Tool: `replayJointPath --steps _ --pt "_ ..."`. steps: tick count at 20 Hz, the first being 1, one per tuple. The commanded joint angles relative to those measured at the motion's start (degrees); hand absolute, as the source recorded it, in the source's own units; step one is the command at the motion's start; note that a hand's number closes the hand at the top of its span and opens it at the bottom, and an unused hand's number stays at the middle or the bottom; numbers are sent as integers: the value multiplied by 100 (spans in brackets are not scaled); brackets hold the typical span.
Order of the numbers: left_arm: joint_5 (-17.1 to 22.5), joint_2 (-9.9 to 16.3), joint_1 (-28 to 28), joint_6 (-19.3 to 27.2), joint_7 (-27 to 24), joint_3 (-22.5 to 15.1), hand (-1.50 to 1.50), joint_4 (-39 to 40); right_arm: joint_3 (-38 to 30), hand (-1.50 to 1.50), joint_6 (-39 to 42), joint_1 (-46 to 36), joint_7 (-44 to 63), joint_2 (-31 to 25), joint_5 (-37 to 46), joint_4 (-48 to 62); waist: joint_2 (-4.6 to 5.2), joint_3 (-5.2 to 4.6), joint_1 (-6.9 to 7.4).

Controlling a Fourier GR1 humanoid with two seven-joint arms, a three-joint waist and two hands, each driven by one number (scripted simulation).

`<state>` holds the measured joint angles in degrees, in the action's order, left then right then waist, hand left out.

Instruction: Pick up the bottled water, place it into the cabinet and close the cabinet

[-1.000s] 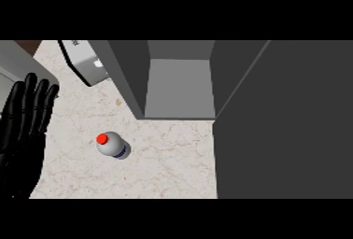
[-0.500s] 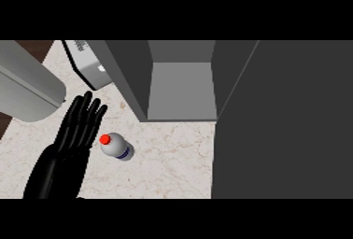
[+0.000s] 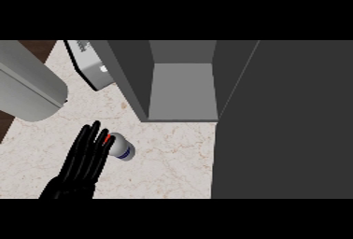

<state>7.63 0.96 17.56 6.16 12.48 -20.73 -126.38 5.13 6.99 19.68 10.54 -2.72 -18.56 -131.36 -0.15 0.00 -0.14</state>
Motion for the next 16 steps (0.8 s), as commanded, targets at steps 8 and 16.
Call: replayJointPath --steps 8,16 --pt "678 459 534 -274 -22 639 -150 -382 -47 -150 380 497 -342 60 -211 62 10 0 14" --pt "449 444 1194 -690 -1254 292 -150 121 47 -150 885 1252 -1077 70 -66 81 2 0 2"
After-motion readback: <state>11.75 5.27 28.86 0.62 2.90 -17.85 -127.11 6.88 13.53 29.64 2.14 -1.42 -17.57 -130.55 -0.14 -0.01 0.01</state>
